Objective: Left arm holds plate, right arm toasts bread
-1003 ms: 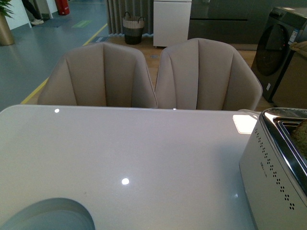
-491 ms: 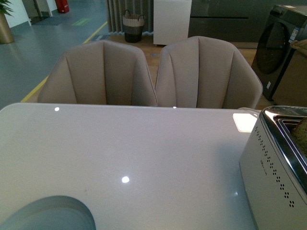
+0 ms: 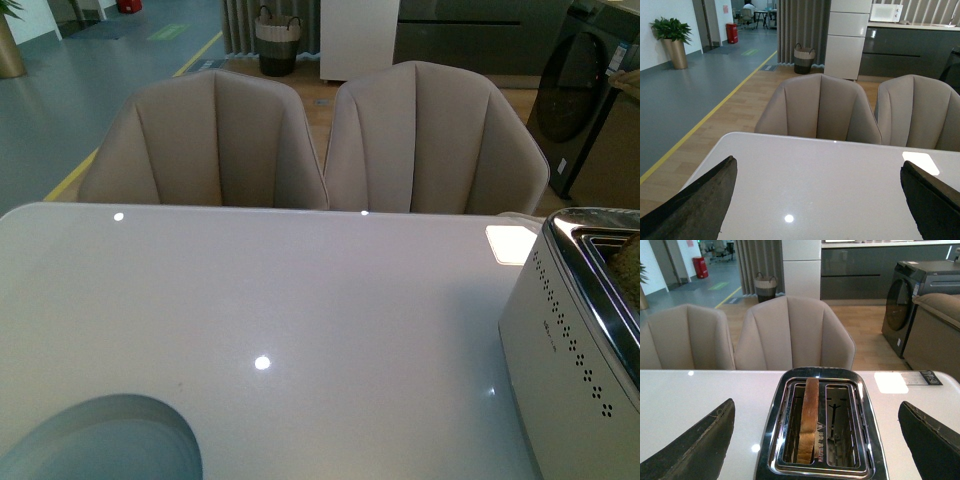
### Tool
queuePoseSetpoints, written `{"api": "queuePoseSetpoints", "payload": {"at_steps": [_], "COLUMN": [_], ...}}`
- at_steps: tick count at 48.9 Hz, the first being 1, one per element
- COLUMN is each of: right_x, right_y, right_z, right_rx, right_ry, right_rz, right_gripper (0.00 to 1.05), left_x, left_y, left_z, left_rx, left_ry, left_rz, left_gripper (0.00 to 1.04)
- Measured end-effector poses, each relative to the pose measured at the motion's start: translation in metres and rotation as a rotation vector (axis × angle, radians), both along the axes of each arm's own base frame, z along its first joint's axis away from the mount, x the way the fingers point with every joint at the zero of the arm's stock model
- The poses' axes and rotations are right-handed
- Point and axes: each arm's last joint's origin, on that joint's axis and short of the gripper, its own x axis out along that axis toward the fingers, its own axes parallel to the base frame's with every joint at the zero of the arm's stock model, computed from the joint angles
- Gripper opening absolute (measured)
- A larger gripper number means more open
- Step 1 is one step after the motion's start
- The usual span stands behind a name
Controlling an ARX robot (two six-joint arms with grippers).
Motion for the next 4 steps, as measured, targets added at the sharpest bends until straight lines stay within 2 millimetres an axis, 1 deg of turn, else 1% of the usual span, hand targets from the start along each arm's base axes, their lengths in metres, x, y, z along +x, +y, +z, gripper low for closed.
{"api": "queuePoseSetpoints", "payload": {"at_steps": [4], "right_x": [0.0000], "right_y": [0.0000], "right_z": [0.0000], "right_rx": [0.000], "right_ry": [0.000], "right_rz": [0.000], "right_gripper": [0.96], "left_x": [0.0000], "left_y": [0.0000], "left_z": [0.0000], "left_rx": [0.000], "left_ry": [0.000], "left_rz": [0.000], "left_gripper": [0.98]}}
